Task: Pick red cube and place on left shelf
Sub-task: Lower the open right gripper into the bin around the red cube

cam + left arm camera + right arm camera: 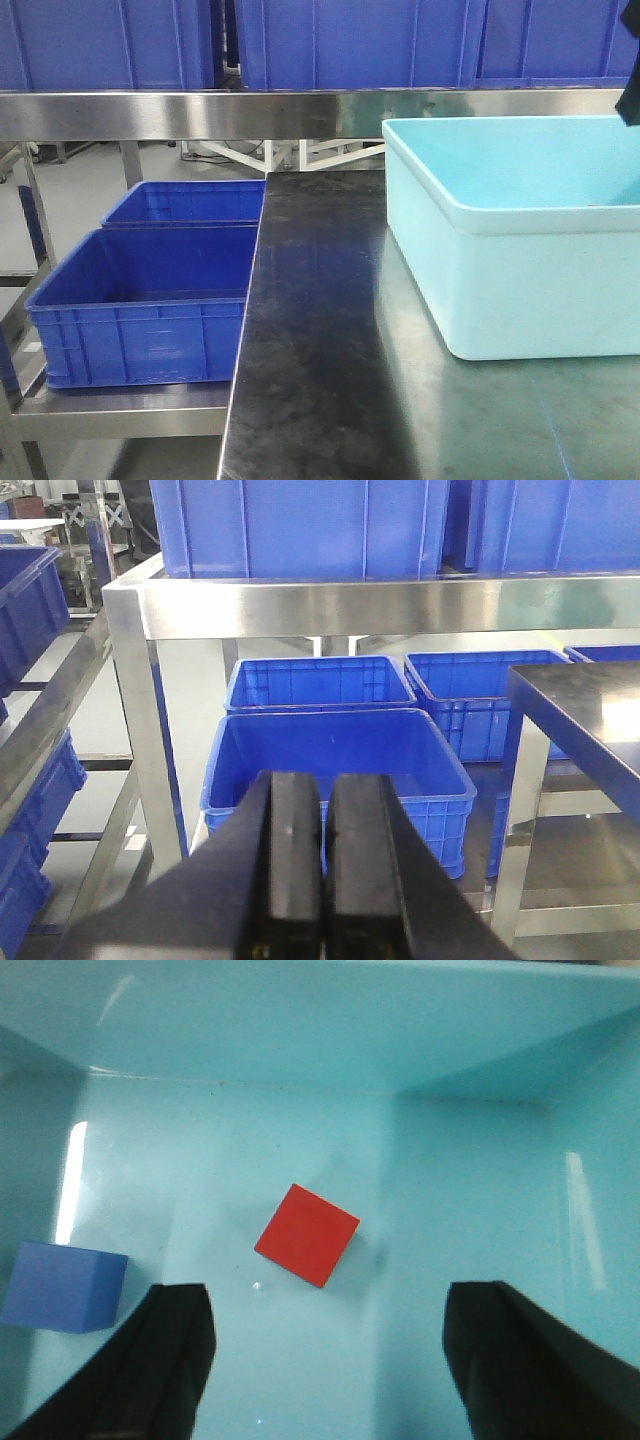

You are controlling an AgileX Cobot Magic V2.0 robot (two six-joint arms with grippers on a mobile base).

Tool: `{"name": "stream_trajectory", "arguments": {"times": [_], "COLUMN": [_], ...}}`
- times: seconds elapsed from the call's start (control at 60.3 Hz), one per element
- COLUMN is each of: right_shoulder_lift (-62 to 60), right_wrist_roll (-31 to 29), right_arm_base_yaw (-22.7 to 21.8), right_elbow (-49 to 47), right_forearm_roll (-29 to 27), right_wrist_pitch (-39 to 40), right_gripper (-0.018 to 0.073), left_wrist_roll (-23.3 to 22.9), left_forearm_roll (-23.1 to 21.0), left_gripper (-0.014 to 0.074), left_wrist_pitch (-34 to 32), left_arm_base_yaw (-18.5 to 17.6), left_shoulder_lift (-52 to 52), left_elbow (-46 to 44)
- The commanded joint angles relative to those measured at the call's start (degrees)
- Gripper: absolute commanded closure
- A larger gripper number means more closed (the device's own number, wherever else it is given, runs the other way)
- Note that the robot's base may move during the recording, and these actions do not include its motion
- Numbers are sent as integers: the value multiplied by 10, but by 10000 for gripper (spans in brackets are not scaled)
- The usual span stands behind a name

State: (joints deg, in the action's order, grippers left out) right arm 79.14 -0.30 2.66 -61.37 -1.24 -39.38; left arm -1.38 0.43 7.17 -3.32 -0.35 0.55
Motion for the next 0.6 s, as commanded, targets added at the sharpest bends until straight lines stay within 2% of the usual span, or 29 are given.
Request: {"name": "stream_trajectory", "arguments": {"times": [0.0, 0.249, 0.581], "right_shoulder_lift": [-4, 29, 69], "right_wrist_roll": [-6, -6, -6], "right_arm_base_yaw": [1, 1, 1], "right_elbow": [-21, -21, -22], "right_forearm_roll": [-13, -47, -54], "right_wrist_pitch": [20, 18, 22], "right_gripper": [-31, -31, -31], "left_wrist_roll": [0, 0, 0], "left_forearm_roll": [-4, -4, -4], "left_gripper": [495, 495, 495], "left_wrist_pitch": [-52, -52, -52], "left_arm_base_yaw": [-2, -2, -2], "left_shoulder_lift": [-8, -8, -8], "left_elbow": [13, 13, 13]}}
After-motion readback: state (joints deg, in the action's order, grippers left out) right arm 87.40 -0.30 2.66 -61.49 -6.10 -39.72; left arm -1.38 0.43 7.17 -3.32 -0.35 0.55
